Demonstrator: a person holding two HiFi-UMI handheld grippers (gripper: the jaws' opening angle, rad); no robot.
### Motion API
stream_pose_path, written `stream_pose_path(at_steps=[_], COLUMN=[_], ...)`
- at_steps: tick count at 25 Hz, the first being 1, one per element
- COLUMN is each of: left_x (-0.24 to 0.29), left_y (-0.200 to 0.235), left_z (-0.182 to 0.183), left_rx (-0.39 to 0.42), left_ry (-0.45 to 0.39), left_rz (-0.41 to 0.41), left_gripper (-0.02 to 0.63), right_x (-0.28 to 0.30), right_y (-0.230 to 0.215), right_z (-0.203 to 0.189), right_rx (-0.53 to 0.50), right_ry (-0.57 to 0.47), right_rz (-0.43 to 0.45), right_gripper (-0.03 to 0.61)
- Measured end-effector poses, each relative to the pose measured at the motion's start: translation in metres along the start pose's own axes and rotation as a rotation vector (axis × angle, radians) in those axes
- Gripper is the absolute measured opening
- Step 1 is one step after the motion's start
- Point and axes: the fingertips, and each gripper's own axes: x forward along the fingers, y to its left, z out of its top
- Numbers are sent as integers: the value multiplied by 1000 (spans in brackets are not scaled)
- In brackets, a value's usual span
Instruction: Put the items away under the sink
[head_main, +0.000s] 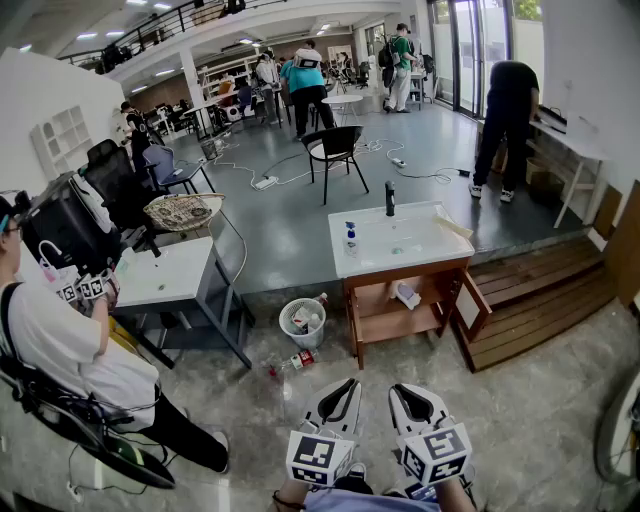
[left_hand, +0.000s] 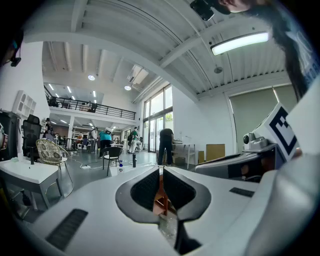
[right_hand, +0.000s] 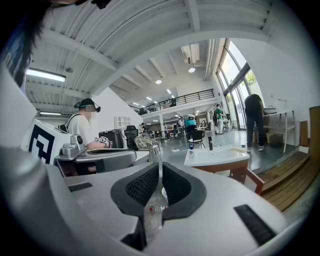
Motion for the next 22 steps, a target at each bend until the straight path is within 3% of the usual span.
stream_pose_path(at_steps=[22], left_x=[23], left_y=[47], left_z=[-10], left_rx=[-30], left_ry=[12], left_rz=[14], left_gripper=[20], right_x=[48], right_y=[-4], right_z=[8], right_rx=[18], right_ry=[5], right_rz=[-13], right_gripper=[37])
